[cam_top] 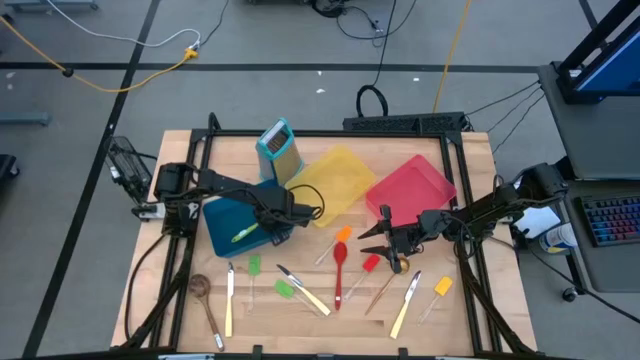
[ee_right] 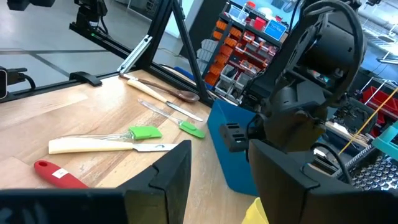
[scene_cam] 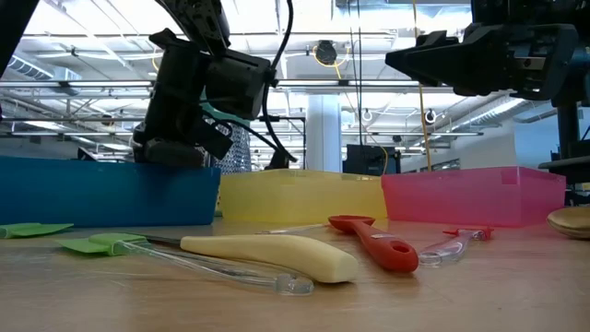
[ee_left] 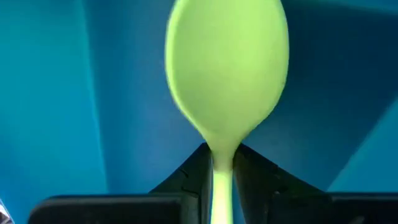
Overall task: Pick & Place Kitchen Items
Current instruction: Put the green serving spoon into the blue bin, then put the brown serving spoon into the blue bin
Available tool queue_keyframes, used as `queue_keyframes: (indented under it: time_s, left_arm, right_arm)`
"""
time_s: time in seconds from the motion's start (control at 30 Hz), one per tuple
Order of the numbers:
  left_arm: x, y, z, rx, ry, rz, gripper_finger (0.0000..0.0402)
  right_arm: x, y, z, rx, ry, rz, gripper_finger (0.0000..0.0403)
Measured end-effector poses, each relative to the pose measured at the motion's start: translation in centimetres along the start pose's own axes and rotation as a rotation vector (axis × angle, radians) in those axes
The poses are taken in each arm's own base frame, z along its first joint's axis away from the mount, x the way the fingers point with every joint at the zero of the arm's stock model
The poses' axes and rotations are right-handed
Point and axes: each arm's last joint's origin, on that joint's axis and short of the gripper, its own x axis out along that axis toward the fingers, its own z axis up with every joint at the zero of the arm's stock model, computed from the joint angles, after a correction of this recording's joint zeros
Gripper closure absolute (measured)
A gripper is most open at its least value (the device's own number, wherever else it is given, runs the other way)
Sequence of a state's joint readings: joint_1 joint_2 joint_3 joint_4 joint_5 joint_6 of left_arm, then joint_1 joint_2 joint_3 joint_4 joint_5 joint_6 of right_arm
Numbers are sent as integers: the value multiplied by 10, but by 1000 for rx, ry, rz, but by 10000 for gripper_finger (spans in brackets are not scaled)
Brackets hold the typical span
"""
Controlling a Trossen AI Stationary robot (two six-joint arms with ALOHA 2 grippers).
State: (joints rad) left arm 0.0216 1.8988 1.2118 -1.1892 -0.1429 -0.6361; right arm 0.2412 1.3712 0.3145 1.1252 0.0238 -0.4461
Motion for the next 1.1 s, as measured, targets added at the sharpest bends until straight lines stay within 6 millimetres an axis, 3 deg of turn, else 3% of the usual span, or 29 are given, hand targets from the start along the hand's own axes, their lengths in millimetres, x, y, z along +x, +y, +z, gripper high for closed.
queue_keyframes:
  time_s: [0.43,0.63,0.73,0.87,1.1]
  left_arm:
    - [-8,5,-8,-42,119,42,282]
    - [-48,4,-18,-132,172,116,280]
    - [-70,-8,-23,-177,115,-1,280]
    - [-100,-27,-42,-265,94,-151,279]
    - [-119,-63,-99,-394,110,-204,279]
  right_arm:
    - [0,0,0,-6,0,0,248]
    - [0,0,0,-28,-4,-2,248]
    - [0,0,0,-31,-5,-2,248]
    - [0,-1,0,-43,-6,-5,248]
    - [0,-8,-2,-38,-31,25,248]
